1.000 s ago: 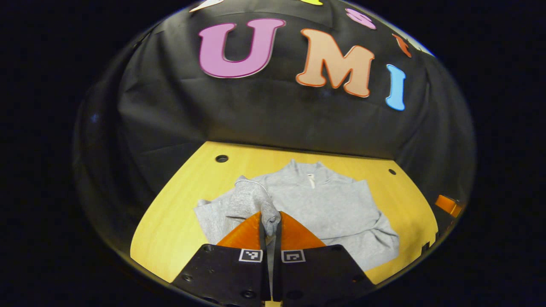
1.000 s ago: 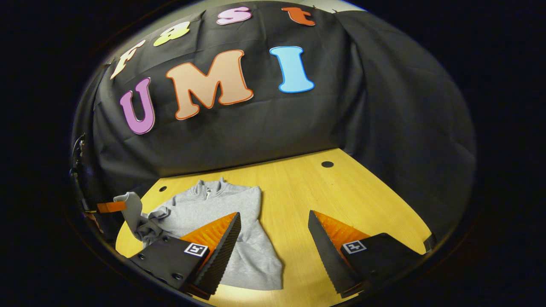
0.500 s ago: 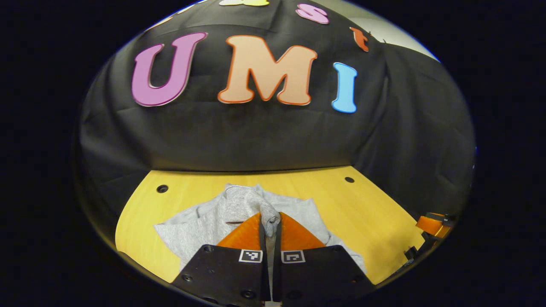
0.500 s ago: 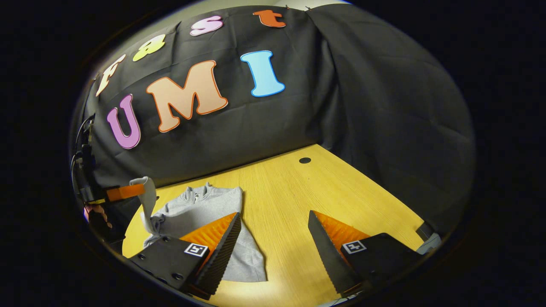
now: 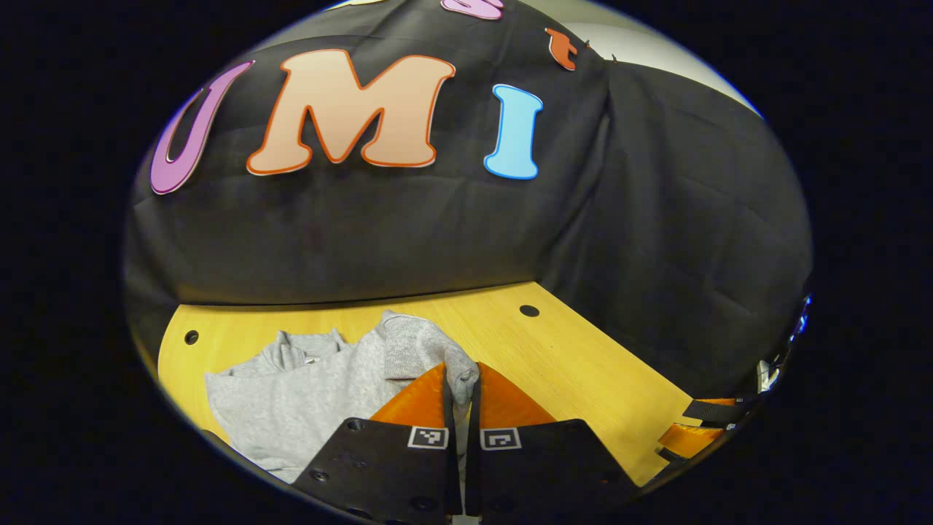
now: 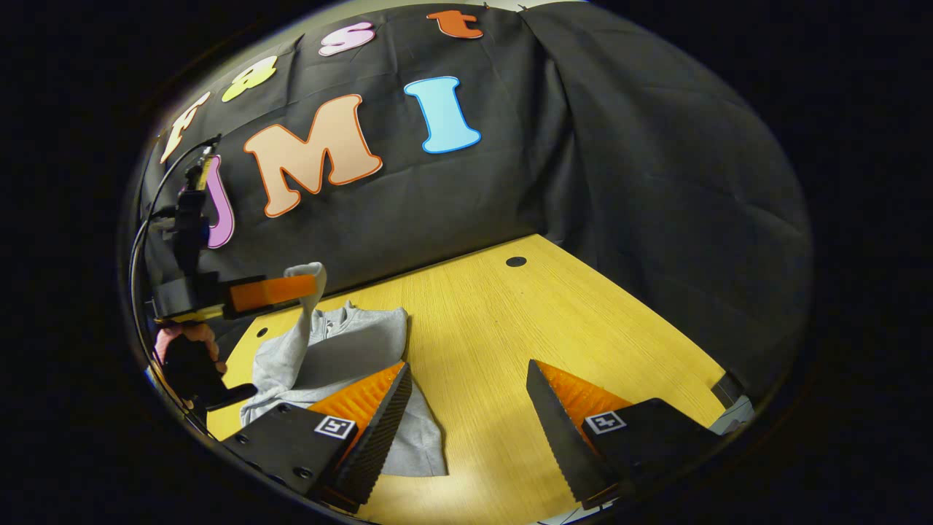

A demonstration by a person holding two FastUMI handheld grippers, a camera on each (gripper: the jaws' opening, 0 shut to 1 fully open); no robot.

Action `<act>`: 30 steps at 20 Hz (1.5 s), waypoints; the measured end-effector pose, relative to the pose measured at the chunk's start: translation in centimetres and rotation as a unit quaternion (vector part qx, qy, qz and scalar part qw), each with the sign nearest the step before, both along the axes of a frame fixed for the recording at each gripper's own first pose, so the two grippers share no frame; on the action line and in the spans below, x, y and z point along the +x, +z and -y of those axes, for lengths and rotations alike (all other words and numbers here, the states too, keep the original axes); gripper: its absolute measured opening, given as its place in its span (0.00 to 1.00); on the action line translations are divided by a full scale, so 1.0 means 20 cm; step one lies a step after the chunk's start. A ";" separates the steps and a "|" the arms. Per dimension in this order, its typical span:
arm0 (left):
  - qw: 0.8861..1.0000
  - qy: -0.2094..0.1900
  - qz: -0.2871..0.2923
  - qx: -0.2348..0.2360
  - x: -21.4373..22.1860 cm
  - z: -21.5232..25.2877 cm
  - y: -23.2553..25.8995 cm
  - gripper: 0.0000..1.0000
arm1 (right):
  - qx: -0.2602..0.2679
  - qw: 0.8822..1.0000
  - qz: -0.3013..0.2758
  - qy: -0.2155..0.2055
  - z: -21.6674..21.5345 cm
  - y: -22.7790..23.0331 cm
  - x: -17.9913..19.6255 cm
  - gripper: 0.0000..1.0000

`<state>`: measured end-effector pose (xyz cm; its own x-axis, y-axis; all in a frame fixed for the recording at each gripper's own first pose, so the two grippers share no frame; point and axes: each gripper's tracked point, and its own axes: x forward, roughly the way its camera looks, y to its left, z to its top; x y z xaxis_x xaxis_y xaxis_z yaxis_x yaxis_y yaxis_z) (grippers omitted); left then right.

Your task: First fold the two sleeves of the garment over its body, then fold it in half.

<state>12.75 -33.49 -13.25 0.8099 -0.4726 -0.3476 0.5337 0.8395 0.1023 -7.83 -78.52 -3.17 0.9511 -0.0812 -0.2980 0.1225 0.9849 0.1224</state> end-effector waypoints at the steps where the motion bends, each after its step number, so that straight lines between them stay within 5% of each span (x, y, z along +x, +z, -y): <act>1: 1.000 -0.002 -0.004 0.003 0.03 0.03 -0.04 0.01 | -0.003 1.000 -0.002 0.000 0.02 -0.01 0.01 0.98; 7: 0.998 -0.001 -0.057 0.023 0.21 0.06 -0.40 0.02 | 0.005 1.000 -0.012 0.007 0.03 -0.05 0.05 0.94; 11: 0.996 0.008 -0.075 0.039 0.30 0.09 -0.55 0.12 | 0.000 0.999 -0.028 0.018 0.00 -0.08 0.10 0.94; 15: 0.996 -0.018 -0.080 0.024 0.27 0.19 -0.55 0.83 | -0.012 0.999 -0.036 0.035 -0.06 -0.09 0.17 0.94; 16: 0.997 -0.017 -0.070 0.015 0.28 0.20 -0.52 0.93 | -0.014 0.998 -0.037 0.041 -0.08 -0.09 0.18 0.95; 25: 0.999 0.034 0.022 0.012 0.20 -0.24 -0.09 0.95 | -0.019 0.994 -0.040 0.097 -0.28 -0.13 0.17 0.98; 30: 0.991 0.121 0.048 0.005 0.01 -0.78 0.04 0.95 | -0.039 0.988 -0.058 0.138 -0.40 -0.24 0.09 0.98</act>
<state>13.00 -17.98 -12.42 0.9289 -0.2570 -0.2666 0.3037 0.9407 0.1514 -5.96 -70.52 -8.05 0.9001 0.1483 -0.4097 -0.1425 0.9888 0.0450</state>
